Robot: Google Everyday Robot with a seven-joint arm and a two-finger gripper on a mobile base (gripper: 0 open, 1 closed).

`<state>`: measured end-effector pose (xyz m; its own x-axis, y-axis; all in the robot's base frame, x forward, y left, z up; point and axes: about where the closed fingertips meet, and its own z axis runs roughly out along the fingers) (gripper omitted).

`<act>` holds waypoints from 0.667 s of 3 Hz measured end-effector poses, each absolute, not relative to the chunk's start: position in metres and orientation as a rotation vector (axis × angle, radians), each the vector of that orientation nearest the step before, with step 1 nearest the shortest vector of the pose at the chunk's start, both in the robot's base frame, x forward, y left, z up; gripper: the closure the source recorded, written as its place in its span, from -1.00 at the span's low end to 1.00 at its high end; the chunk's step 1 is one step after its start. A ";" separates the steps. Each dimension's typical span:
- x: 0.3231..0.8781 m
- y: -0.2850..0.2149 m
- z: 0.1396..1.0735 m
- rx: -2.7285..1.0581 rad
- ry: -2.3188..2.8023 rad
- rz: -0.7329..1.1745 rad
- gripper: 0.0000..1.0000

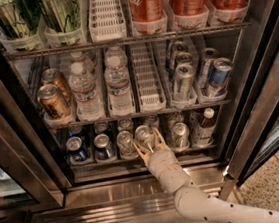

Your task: Pick 7up can from bottom shelf of fridge

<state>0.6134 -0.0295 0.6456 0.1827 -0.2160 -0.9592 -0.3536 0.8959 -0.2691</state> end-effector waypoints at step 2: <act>0.556 -0.026 0.676 -0.573 1.400 0.220 1.00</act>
Offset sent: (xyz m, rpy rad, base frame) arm -0.1024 -0.0008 0.0514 0.0235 0.0675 0.2095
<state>0.5559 -0.0262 0.6761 0.1771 -0.1847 -0.9667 -0.4729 0.8454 -0.2482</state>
